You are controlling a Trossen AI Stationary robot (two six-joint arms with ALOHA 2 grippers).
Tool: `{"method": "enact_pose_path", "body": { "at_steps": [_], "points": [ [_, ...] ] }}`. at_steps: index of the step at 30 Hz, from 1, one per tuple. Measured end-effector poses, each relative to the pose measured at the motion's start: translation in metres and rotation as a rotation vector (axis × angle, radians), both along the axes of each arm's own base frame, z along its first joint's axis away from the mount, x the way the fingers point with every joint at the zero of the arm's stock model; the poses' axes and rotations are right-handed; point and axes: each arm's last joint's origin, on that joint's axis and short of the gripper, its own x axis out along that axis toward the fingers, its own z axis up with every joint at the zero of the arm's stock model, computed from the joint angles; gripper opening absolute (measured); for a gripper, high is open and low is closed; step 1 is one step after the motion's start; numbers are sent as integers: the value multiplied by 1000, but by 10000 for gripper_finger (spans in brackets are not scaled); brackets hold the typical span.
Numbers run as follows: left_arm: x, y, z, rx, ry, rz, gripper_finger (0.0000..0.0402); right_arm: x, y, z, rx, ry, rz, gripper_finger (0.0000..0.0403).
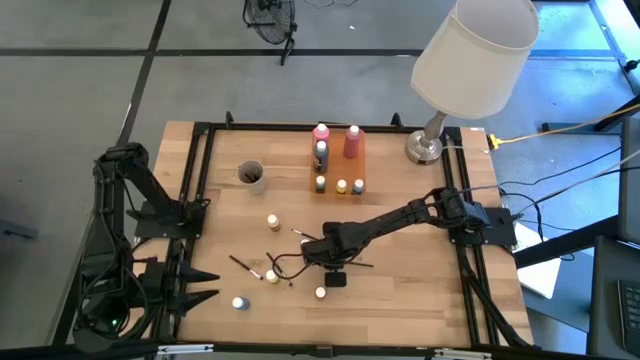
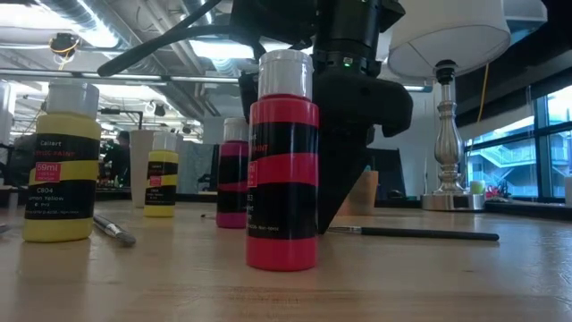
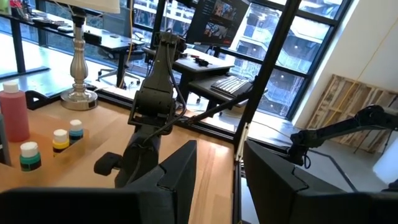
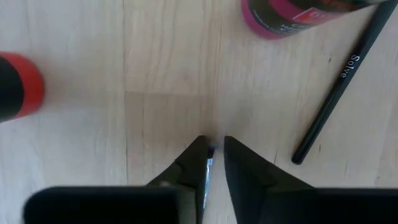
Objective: Pick & Place Paint Supplies
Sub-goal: Put the silver paint brush into the white cup
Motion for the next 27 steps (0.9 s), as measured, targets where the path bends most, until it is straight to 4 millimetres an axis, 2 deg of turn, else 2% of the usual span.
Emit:
{"method": "enact_pose_path", "body": {
  "at_steps": [8, 21, 27],
  "points": [
    [0, 0, 0, -3, -1, 0, 128, -1, 0, 0, 31, 20, -7, 5],
    [0, 0, 0, -3, 0, 0, 127, -3, 2, 0, 89, 57, -67, 1],
    [0, 0, 0, -2, 0, 0, 127, -4, 9, 6, 117, 88, -55, 1]
  ]
}}
